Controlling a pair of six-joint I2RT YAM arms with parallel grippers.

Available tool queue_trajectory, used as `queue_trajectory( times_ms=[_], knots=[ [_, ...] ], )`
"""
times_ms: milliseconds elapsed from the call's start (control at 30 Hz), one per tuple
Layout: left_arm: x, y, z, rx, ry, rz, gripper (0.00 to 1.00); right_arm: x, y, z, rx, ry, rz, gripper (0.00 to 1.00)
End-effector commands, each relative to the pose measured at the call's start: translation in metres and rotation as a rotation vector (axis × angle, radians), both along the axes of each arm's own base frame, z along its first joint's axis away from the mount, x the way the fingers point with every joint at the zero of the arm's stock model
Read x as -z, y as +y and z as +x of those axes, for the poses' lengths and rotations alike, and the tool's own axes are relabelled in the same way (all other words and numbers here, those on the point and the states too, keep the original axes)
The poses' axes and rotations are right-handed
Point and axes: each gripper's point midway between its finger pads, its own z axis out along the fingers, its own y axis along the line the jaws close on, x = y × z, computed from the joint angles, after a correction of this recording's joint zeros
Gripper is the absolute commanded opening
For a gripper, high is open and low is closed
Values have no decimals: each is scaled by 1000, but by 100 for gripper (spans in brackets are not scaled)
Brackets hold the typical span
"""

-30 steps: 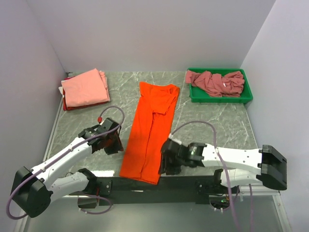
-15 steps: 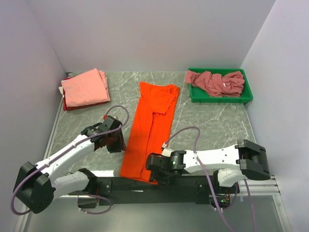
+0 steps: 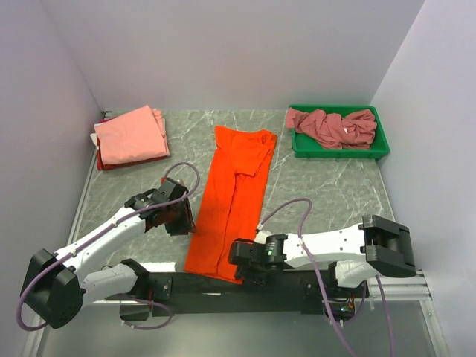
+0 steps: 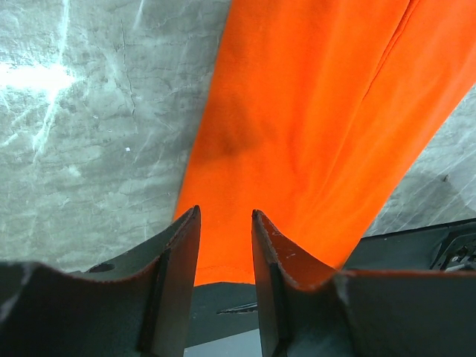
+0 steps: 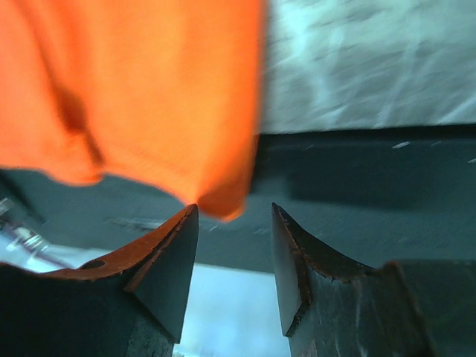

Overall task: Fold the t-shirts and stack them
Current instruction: Fold the tshirt

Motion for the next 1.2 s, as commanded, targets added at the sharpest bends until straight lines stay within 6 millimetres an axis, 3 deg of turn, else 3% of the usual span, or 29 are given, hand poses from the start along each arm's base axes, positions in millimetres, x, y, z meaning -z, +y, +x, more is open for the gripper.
queue_trajectory(
  times_ms=[0,267,367,467,600,700,900,1000,1167],
  knots=[
    [-9,-5,8,17,-37,-24,40,3,-1,12,50,-38,30,51],
    [-8,-6,7,14,-33,-25,39,17,-1,14,13,-35,-6,50],
    [-6,-5,6,10,-24,-21,39,21,-1,10,2,-18,-11,45],
    [-7,-3,7,-6,-30,-16,38,25,-4,6,-12,3,-41,37],
    [-6,-1,5,-15,-24,-13,38,28,-11,2,-14,21,-73,10],
    [-8,-1,6,-18,-32,-14,37,26,-22,3,8,19,-86,5],
    [-7,-11,-1,4,-28,-59,37,24,-53,12,34,4,-111,4],
    [8,-11,-15,-14,2,-60,37,22,-69,23,36,-4,-126,4],
    [19,-38,-45,17,55,-153,36,19,-94,37,43,-26,-152,4]
  ],
)
